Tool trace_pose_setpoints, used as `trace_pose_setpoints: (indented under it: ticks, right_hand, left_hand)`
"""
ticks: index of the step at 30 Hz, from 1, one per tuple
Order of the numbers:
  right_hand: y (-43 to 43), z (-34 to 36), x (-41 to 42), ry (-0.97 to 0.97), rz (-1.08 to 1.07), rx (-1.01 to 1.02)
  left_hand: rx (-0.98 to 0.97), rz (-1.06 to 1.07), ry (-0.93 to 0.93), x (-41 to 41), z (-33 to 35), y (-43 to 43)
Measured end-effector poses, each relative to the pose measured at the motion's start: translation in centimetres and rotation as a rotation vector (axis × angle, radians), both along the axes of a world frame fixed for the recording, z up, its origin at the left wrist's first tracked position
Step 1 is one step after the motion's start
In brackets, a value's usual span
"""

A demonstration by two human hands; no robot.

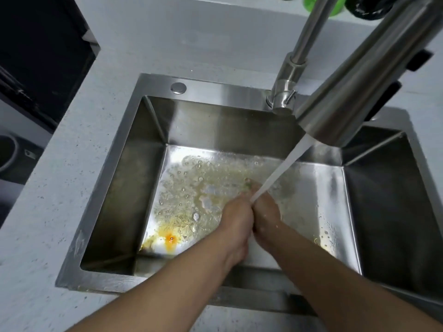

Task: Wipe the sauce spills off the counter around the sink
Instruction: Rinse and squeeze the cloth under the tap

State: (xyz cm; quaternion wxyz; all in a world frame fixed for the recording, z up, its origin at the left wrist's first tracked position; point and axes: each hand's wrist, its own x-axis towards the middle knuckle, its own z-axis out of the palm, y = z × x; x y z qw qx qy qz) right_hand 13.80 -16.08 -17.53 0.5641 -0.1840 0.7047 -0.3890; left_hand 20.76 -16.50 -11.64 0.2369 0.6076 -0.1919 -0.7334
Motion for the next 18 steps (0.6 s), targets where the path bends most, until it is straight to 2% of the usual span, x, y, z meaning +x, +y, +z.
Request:
trace_pose_setpoints:
  ticks: [3,4,6,9,15,17,18]
  right_hand:
    - [-1.2,-0.2,-2.6,0.248,0.042,0.072]
    - [-1.2,0.1,-3.0,0.266,0.054,0.077]
    - [-0.8,1.1,-3.5,0.204,0.027,0.081]
    - [-0.6,1.8,-3.6,-0.007,0.018,0.089]
    - [0.7,4.4,-1.6,-0.524,-0.119,0.059]
    - [1.4,4.6,-0.1,-0.466,-0.025,0.040]
    - [1.4,4.4,0.4,-0.309,0.028,0.017]
  left_hand:
    - [-0.063,-0.210,-0.010,1.6,-0.8,-0.2]
    - [-0.103,-0.252,-0.045,2.4,-1.0,-0.8]
    - [-0.177,-0.294,-0.194,3.7,-1.4,-2.4]
    - [-0.226,-0.272,-0.333,5.0,-1.6,-4.1]
    - [-0.032,0.104,-0.094,4.9,-1.8,-3.7]
    - [0.037,0.230,-0.008,3.7,-1.9,-2.8]
    - [0.076,0.255,0.017,2.9,-1.9,-2.1]
